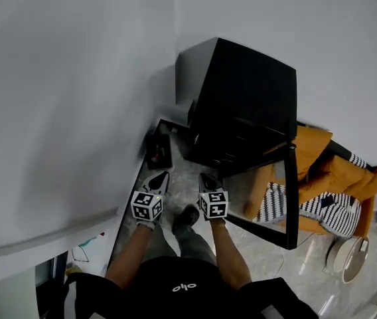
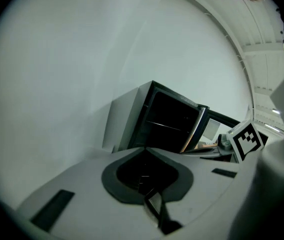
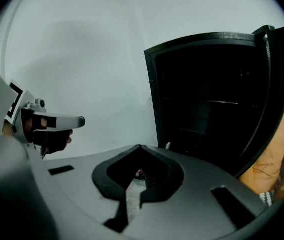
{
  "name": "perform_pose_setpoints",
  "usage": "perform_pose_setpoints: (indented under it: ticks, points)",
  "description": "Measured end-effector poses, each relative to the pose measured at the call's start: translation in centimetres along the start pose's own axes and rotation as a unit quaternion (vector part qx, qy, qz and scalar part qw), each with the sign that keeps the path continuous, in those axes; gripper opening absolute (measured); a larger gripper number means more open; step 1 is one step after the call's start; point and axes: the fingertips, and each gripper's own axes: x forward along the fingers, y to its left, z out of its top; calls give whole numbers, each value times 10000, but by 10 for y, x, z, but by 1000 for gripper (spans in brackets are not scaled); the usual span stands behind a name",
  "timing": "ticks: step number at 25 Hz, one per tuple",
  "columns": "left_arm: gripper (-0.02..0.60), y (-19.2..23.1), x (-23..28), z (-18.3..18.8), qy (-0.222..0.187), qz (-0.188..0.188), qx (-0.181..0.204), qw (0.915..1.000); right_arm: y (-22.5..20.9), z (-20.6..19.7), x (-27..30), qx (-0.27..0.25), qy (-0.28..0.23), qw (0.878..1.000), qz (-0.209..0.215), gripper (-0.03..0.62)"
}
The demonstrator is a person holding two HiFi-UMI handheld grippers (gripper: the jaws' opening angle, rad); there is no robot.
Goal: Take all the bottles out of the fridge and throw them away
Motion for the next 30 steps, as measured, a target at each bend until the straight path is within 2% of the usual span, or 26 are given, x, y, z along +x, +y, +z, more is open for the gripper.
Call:
perform_pose_setpoints:
  ticks: [7,14,24,30]
  points:
    - [0,-49,-4,42,-163,-193,252,9994,-19,36,-57,124,-430,9990,-95,9]
    - [0,-93,-11,64,-326,-634,307,9970,-30,53,-99,86,-659,9977,-99,9]
    - [0,-111,-17,85,-508,-648,298,9962,-35,63,-131,7,-741,9972,-78,9]
    - [0,-122,-20,98,-614,-834,354,9940,-32,70,-149,-18,-841,9963,-183,9]
